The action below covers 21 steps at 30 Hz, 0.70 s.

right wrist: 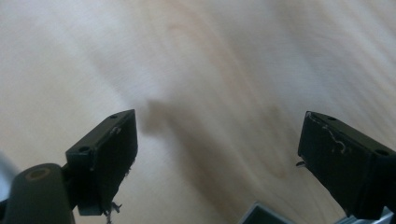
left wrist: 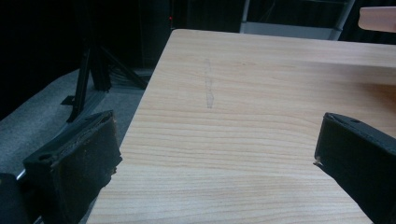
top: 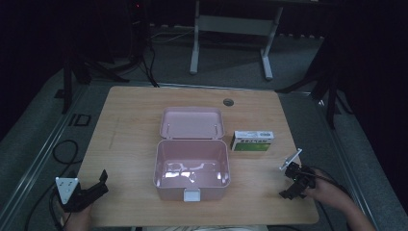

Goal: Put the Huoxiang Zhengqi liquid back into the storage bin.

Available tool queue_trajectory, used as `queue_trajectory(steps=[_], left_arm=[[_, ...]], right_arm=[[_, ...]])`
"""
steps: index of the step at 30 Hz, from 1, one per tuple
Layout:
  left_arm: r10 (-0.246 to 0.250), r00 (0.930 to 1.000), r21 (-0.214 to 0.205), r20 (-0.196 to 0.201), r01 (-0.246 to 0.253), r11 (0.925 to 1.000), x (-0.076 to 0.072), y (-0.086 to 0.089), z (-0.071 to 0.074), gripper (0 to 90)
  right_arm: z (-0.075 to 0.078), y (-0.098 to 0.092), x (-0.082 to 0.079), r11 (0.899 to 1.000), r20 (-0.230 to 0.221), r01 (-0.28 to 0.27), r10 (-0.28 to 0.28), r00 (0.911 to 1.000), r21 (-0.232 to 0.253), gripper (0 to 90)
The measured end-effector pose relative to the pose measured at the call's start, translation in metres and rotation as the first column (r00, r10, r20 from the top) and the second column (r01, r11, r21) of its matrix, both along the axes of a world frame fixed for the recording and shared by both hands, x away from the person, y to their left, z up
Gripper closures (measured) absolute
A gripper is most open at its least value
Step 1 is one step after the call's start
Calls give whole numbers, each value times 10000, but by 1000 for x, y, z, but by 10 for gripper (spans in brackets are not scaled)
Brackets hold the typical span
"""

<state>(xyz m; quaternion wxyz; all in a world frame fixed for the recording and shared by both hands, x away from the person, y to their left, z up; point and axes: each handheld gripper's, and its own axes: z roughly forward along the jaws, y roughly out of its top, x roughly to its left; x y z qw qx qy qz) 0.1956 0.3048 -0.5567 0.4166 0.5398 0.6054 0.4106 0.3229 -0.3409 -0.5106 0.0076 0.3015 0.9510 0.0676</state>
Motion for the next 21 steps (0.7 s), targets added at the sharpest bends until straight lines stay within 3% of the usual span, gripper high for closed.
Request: queue_trajectory(steps=[3,6,13,15,21], left_arm=[[-4,10000,-5,2,4,10000,0,0,0,2],[-40,10000,-12,1,40,10000,0,0,0,2],[-105,9999,-22,-5,105,9999,0,0,-1,3],[-141,9999,-19,-13,141,9999,0,0,-1,2],[-175,9998,-3,-10,175,9998,0,0,-1,2]], right_arm=[[3,4,-2,9947,-67,-994,992,9950,-265,122],[6,8,-1,9847,-256,-1657,1646,9860,-534,131],[14,17,7,9674,-342,-2296,2272,9732,-1071,133],[15,20,10,9628,-542,-2426,2377,9698,-1188,143],[23,31,12,9225,-1052,-3707,3603,9269,-1072,153]])
